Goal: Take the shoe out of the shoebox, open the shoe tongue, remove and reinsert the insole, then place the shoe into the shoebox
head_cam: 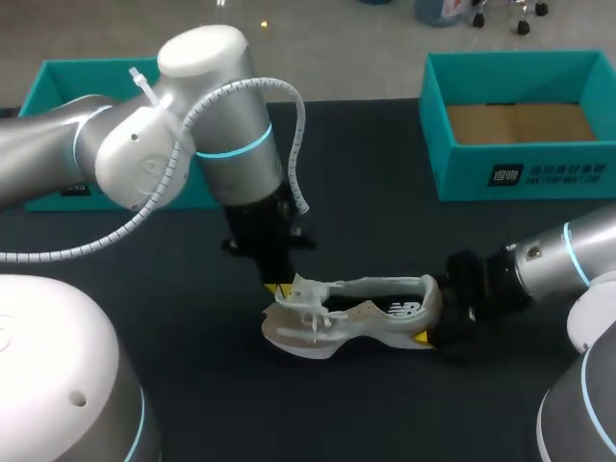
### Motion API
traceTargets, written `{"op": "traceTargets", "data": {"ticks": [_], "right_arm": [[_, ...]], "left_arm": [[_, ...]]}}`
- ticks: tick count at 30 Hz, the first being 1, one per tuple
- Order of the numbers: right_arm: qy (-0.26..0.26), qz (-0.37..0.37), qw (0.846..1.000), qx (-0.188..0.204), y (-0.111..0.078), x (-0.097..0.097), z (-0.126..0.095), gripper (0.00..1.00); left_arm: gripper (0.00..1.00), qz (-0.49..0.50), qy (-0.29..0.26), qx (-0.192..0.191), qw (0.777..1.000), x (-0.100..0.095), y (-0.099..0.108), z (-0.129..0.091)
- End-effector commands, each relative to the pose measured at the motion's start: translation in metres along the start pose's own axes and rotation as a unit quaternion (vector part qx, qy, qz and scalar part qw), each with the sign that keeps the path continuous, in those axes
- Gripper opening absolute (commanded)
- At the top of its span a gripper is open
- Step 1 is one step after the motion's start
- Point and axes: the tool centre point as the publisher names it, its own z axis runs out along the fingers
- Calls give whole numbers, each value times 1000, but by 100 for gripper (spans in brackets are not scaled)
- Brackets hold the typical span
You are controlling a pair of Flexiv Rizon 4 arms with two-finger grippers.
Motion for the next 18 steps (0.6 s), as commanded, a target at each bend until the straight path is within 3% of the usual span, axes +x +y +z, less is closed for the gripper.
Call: {"op": "traceTargets", "data": {"ticks": [1,8,14,15,16,17,18], "right_arm": [[-1,0,1000,1,-2,0,2,0],[-1,0,1000,1,-2,0,2,0],[-1,0,1000,1,-2,0,2,0],[-1,0,1000,1,-2,0,2,0],[-1,0,1000,1,-2,0,2,0],[-1,0,1000,1,-2,0,2,0],[-1,0,1000,1,-2,0,2,0]], "left_arm": [[0,-5,-30,-20,999,7,-12,18],[0,-12,-54,-34,998,4,-17,42],[0,-14,-63,-36,997,6,-17,43],[4,-12,-62,-36,997,6,-17,43],[25,-11,-61,-36,997,7,-18,42],[40,-9,-61,-36,997,7,-17,42],[65,-8,-60,-36,998,8,-17,41]]}}
